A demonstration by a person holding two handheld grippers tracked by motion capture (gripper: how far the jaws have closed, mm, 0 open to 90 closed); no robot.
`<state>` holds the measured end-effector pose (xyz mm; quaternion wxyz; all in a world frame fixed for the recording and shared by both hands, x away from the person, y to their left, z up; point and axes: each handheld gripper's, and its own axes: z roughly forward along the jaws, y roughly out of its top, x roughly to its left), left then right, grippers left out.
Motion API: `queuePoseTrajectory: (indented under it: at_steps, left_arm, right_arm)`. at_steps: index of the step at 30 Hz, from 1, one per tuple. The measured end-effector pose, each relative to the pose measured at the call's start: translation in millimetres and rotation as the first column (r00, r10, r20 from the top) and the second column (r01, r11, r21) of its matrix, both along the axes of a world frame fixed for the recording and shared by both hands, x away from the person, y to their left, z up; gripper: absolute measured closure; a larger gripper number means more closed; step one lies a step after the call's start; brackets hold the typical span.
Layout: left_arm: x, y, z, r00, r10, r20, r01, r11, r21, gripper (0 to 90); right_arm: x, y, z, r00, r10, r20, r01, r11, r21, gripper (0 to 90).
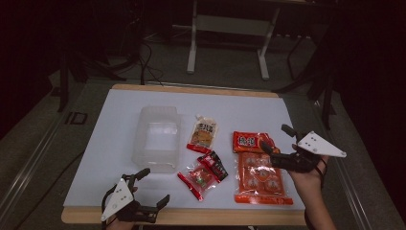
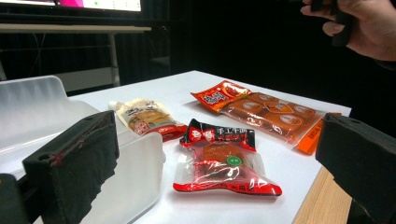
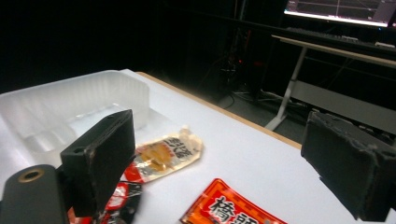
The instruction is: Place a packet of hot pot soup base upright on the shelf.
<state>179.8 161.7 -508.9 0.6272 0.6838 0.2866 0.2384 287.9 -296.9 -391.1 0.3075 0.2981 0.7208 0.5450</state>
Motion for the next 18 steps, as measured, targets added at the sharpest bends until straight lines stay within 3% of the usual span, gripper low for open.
queuePoseTrajectory:
  at_steps: [7,9,18]
  left_arm:
    - [0.0,-0.4,-0.3,1.0,-0.003,-0.003,0.003,1.0,0.001,0.0]
    - [0.6,-0.5,-0.6,1.0,-0.003,-0.005,0.003,1.0,0.0,0.0]
    - [1.0,-1.0,-1.0,1.0,-0.004,-0.007,0.004,1.0,0.005,0.0]
  right_arm:
    - [22.7,-9.5,-10.2,0.9992,-0.027,-0.029,0.026,0.9991,-0.035,10.2]
    - [32.6,-13.8,-16.3,0.9973,-0.031,-0.067,0.029,0.9991,-0.033,11.9]
    - [51.4,-21.7,-38.5,0.9899,-0.091,-0.108,0.084,0.9942,-0.066,15.1]
